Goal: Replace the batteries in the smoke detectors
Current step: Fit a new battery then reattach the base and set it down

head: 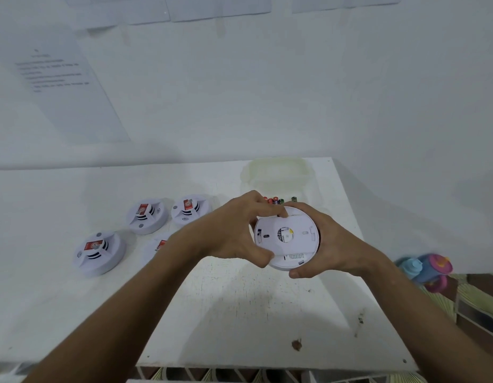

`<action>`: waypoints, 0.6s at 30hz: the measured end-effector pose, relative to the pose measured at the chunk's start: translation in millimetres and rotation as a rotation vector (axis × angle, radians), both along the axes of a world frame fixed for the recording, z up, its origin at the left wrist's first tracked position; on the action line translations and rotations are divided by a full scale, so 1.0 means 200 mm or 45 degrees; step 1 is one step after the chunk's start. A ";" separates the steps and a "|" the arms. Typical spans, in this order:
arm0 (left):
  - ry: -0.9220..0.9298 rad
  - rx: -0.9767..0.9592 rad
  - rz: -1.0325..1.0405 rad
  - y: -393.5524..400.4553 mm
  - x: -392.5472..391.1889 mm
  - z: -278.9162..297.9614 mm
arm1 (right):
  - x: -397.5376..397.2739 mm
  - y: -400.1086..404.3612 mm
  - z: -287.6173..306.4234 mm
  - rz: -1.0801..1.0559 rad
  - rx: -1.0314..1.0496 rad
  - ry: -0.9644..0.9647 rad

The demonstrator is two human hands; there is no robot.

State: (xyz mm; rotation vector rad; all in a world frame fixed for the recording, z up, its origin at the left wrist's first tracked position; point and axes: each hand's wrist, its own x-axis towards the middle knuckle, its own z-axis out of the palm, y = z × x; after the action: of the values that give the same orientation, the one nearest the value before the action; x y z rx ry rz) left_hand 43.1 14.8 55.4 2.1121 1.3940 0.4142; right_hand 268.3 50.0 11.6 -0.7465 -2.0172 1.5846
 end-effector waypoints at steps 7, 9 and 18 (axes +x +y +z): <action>-0.474 -0.167 0.220 -0.11 0.00 -0.08 | 0.04 0.01 0.05 -0.128 0.002 0.158; -0.511 -0.140 0.230 -0.12 0.01 -0.10 | 0.03 -0.01 0.05 -0.112 0.011 0.163; -0.516 -0.101 0.249 -0.12 -0.02 -0.12 | -0.01 0.01 -0.02 -0.256 0.427 -0.236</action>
State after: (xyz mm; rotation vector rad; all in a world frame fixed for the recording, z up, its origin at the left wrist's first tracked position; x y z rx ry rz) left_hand 38.4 -10.1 31.9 1.7119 1.3497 0.8018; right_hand 267.2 51.1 7.0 -0.9546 -2.1840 1.0629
